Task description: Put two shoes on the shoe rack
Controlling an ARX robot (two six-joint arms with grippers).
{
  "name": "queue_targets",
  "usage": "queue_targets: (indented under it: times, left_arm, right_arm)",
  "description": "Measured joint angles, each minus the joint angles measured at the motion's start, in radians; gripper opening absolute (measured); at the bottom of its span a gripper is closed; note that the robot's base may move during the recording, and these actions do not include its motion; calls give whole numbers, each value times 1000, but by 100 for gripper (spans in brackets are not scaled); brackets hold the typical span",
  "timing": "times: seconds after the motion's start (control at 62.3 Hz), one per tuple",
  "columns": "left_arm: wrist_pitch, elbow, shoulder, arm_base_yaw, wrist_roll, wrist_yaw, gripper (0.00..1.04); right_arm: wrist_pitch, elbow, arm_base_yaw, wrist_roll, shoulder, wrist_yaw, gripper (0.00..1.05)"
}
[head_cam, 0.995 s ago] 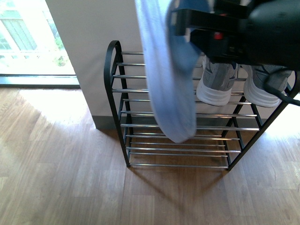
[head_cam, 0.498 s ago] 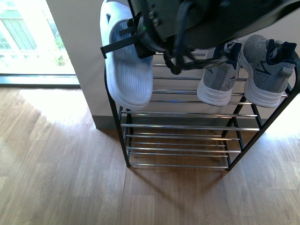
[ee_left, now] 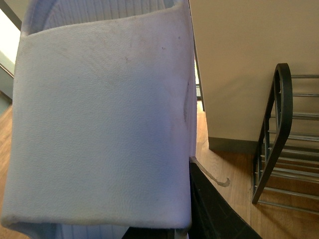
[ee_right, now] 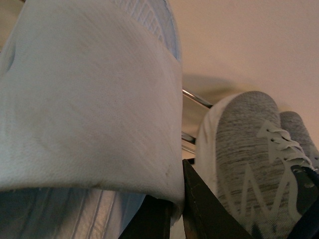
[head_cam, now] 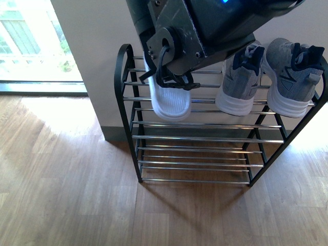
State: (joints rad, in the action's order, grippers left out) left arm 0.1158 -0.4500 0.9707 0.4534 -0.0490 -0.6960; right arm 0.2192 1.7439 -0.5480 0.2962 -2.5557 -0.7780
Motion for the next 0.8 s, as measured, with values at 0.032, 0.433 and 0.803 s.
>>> queue_targets:
  times: [0.032,0.433,0.803]
  left_arm:
    - [0,0,0,0,0,0,2]
    - [0,0,0,0,0,0,2]
    - [0,0,0,0,0,0,2]
  right_arm:
    - [-8,24,9,14,-13,-5,2]
    - [-80,150,53,60,-94,-63,2]
    - [-146,120,54,-21,-68,-7,40]
